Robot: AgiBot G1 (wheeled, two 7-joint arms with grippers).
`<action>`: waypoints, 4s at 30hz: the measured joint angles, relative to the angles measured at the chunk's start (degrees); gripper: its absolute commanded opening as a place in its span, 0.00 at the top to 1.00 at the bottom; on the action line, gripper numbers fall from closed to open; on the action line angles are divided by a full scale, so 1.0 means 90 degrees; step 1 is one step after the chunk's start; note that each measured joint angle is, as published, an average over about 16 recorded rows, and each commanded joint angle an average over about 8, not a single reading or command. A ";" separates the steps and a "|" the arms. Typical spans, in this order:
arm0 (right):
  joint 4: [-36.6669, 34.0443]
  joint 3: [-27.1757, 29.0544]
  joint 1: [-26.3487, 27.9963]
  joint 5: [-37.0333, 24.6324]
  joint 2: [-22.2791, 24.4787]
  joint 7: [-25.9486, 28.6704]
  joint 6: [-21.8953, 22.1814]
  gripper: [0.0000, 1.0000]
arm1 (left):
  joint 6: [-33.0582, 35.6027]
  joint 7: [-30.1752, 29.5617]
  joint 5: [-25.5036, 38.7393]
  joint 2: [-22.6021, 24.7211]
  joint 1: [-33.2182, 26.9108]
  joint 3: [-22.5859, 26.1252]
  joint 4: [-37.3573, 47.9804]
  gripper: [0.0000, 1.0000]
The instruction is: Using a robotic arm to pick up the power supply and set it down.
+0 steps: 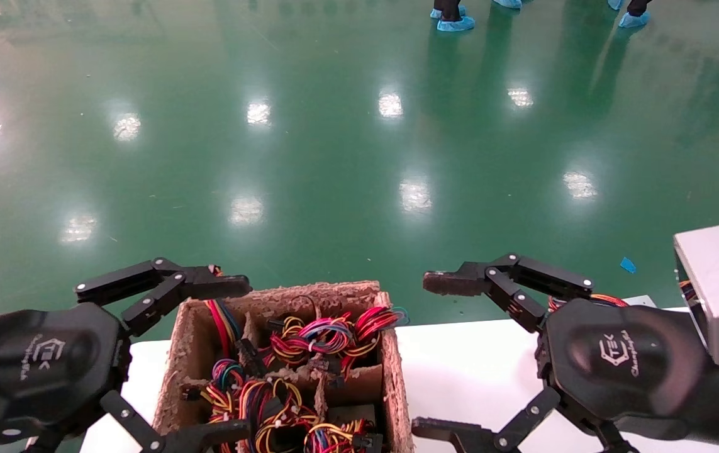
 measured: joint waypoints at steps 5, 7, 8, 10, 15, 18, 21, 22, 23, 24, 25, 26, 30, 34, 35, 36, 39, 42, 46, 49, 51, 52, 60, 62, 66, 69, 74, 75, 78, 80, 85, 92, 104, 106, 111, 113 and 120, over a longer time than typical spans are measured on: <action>0.0000 0.0000 0.0000 0.0000 0.0000 0.0000 0.0000 0.00 | 0.0000 0.0000 0.0000 0.0000 0.0000 0.0000 0.0000 0.00; 0.0000 0.0000 0.0000 0.0000 0.0000 0.0000 0.0000 0.00 | 0.0000 0.0000 0.0000 0.0000 0.0000 0.0000 0.0000 0.00; 0.0000 0.0000 0.0000 0.0000 0.0000 0.0000 0.0000 0.00 | 0.0000 0.0000 0.0000 0.0000 0.0000 0.0000 0.0000 0.00; 0.0000 0.0000 0.0000 0.0000 0.0000 0.0000 0.0000 0.00 | 0.0000 0.0000 0.0000 0.0000 0.0000 0.0000 0.0000 0.00; 0.0000 0.0000 0.0000 0.0000 0.0000 0.0000 0.0000 0.00 | 0.0000 0.0000 0.0000 0.0000 0.0000 0.0000 0.0000 0.00; 0.0000 0.0000 0.0000 0.0000 0.0000 0.0000 0.0000 0.00 | 0.0000 0.0000 0.0000 0.0000 0.0000 0.0000 0.0000 0.00; 0.0000 0.0000 0.0000 0.0000 0.0000 0.0000 0.0000 0.00 | 0.0000 0.0000 0.0000 0.0000 0.0000 0.0000 0.0000 0.00; 0.0000 0.0000 0.0000 0.0000 0.0000 0.0000 0.0000 0.00 | 0.0000 0.0000 0.0000 0.0000 0.0000 0.0000 0.0000 0.02; 0.0000 0.0000 0.0000 0.0000 0.0000 0.0000 0.0000 0.00 | 0.0000 0.0000 0.0000 0.0000 0.0000 0.0000 0.0000 0.14; 0.0000 0.0000 0.0000 0.0000 0.0000 0.0000 0.0000 0.00 | 0.0000 0.0000 0.0000 0.0000 0.0000 0.0000 0.0000 0.27; 0.0000 0.0000 0.0000 0.0000 0.0000 0.0000 0.0000 0.00 | 0.0000 0.0000 0.0000 0.0000 0.0000 0.0000 0.0000 0.39; 0.0000 0.0000 0.0000 0.0000 0.0000 0.0000 0.0000 0.00 | 0.0000 0.0000 0.0000 0.0000 0.0000 0.0000 0.0000 0.52; 0.0001 0.0000 0.0001 0.0000 0.0000 0.0001 -0.0001 0.00 | 0.0000 0.0000 0.0000 0.0000 0.0000 0.0000 0.0000 1.00; 0.0007 -0.0010 0.0001 -0.0028 0.0002 -0.0004 0.0004 0.00 | 0.0000 0.0000 0.0000 0.0000 0.0000 0.0000 0.0000 1.00; 0.0011 -0.0018 0.0002 -0.0052 0.0001 -0.0006 0.0011 0.00 | 0.0000 0.0000 0.0000 0.0000 0.0000 0.0000 0.0000 1.00; 0.0015 -0.0029 0.0004 -0.0079 -0.0002 -0.0007 0.0020 0.00 | 0.0000 0.0000 0.0000 0.0000 0.0000 0.0000 0.0001 1.00; 0.0025 -0.0077 0.0013 -0.0189 -0.0024 0.0000 0.0063 0.00 | 0.0001 0.0000 0.0000 0.0000 -0.0001 0.0000 0.0001 1.00; 0.0023 -0.0150 0.0026 -0.0334 -0.0070 0.0019 0.0117 0.00 | 0.0001 0.0001 0.0000 0.0000 -0.0001 0.0001 0.0002 1.00; 0.0000 -0.0299 0.0060 -0.0603 -0.0171 0.0055 0.0195 0.00 | 0.0001 0.0001 0.0000 0.0000 -0.0002 0.0001 0.0003 1.00; -0.0022 -0.0454 0.0107 -0.0855 -0.0285 0.0102 0.0238 0.00 | 0.0002 0.0001 0.0000 0.0000 -0.0002 0.0002 0.0003 1.00; -0.0043 -0.0569 0.0147 -0.1019 -0.0377 0.0145 0.0246 0.00 | 0.0002 0.0001 0.0000 0.0000 -0.0002 0.0002 0.0003 1.00; -0.0055 -0.0629 0.0169 -0.1101 -0.0426 0.0166 0.0244 0.00 | 0.0002 0.0002 0.0000 0.0000 -0.0002 0.0002 0.0004 1.00; -0.0120 -0.1117 0.0339 -0.1745 -0.0844 0.0336 0.0183 0.27 | 0.0002 0.0002 -0.0001 0.0000 -0.0003 0.0003 0.0004 1.00; -0.0113 -0.1225 0.0371 -0.1885 -0.0943 0.0381 0.0172 0.52 | 0.0002 0.0002 -0.0001 0.0000 -0.0003 0.0003 0.0004 1.00; -0.0089 -0.1402 0.0403 -0.2118 -0.1123 0.0458 0.0190 0.99 | 0.0002 0.0002 -0.0001 0.0000 -0.0003 0.0004 0.0004 1.00; -0.0073 -0.1496 0.0406 -0.2248 -0.1230 0.0507 0.0231 1.00 | 0.0002 0.0002 -0.0001 0.0000 -0.0003 0.0004 0.0004 1.00; -0.0058 -0.1593 0.0386 -0.2396 -0.1352 0.0570 0.0320 1.00 | 0.0001 0.0003 -0.0002 0.0000 -0.0003 0.0004 0.0004 1.00; -0.0066 -0.1605 0.0379 -0.2419 -0.1371 0.0575 0.0342 1.00 | 0.0001 0.0003 -0.0002 0.0000 -0.0003 0.0004 0.0004 1.00; -0.0115 -0.1632 0.0361 -0.2479 -0.1422 0.0571 0.0401 1.00 | 0.0001 0.0003 -0.0002 0.0000 -0.0003 0.0005 0.0004 1.00; -0.0166 -0.1644 0.0354 -0.2509 -0.1449 0.0555 0.0429 1.00 | 0.0001 0.0003 -0.0002 0.0000 -0.0003 0.0005 0.0004 1.00; -0.0329 -0.1662 0.0347 -0.2560 -0.1511 0.0488 0.0472 1.00 | 0.0001 0.0003 -0.0003 -0.0001 -0.0003 0.0005 0.0004 1.00; -0.0546 -0.1667 0.0363 -0.2578 -0.1570 0.0370 0.0466 1.00 | 0.0001 0.0004 -0.0003 -0.0001 -0.0004 0.0006 0.0004 1.00; -0.0735 -0.1569 0.0320 -0.2315 -0.1533 0.0382 0.0380 1.00 | 0.0000 0.0004 -0.0004 -0.0001 -0.0004 0.0007 0.0004 1.00; -0.0775 -0.1534 0.0305 -0.2225 -0.1516 0.0404 0.0354 1.00 | 0.0000 0.0004 -0.0004 -0.0002 -0.0004 0.0008 0.0004 1.00; -0.0908 -0.1423 0.0258 -0.1914 -0.1476 0.0479 0.0264 1.00 | 0.0000 0.0005 -0.0004 -0.0002 -0.0004 0.0008 0.0004 1.00; -0.0974 -0.1371 0.0238 -0.1766 -0.1461 0.0511 0.0215 1.00 | 0.0000 0.0005 -0.0004 -0.0002 -0.0004 0.0008 0.0004 1.00; -0.1205 -0.1176 0.0182 -0.1249 -0.1399 0.0604 0.0040 1.00 | 0.0000 0.0005 -0.0005 -0.0002 -0.0004 0.0009 0.0004 1.00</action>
